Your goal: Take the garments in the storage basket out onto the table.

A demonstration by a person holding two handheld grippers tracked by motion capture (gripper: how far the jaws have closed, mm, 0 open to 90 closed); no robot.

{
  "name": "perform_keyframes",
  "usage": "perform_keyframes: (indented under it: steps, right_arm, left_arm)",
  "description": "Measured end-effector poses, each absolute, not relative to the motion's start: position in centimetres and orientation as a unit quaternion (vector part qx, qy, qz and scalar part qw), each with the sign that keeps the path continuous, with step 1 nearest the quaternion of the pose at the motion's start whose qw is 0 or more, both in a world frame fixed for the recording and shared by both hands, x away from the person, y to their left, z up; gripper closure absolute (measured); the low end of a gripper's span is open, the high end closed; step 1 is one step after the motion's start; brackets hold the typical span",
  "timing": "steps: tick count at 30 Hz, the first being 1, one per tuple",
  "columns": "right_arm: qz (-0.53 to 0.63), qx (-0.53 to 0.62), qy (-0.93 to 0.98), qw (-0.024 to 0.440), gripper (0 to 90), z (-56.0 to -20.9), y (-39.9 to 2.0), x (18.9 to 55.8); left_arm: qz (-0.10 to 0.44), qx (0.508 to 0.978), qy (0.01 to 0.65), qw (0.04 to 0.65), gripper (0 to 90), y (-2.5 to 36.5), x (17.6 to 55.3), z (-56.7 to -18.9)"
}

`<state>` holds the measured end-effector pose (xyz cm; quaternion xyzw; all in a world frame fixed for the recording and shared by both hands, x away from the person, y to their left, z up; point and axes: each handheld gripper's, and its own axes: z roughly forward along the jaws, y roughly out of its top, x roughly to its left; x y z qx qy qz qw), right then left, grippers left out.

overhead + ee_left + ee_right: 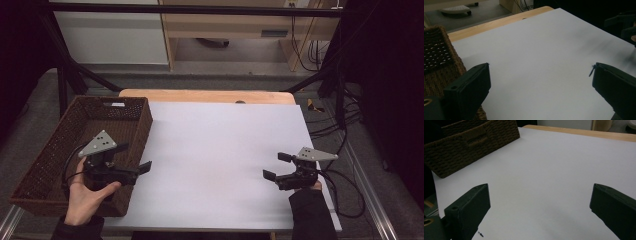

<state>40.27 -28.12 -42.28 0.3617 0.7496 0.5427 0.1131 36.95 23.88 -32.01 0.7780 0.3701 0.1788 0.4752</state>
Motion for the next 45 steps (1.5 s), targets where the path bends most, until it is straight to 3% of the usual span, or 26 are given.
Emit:
perform_keyframes:
  steps: [26, 45]
  right_arm:
    - [0.538, 0.362, 0.753, 0.113, 3.4, -42.4, -28.0, 40.4]
    - [0.540, 0.361, 0.752, 0.112, 3.5, -42.4, -28.1, 40.4]
  left_arm:
    - [0.198, 0.755, 0.402, 0.479, 1.6, 27.5, 36.8, -31.3]
    - [0.202, 0.762, 0.431, 0.438, 1.6, 29.6, 36.7, -32.5]
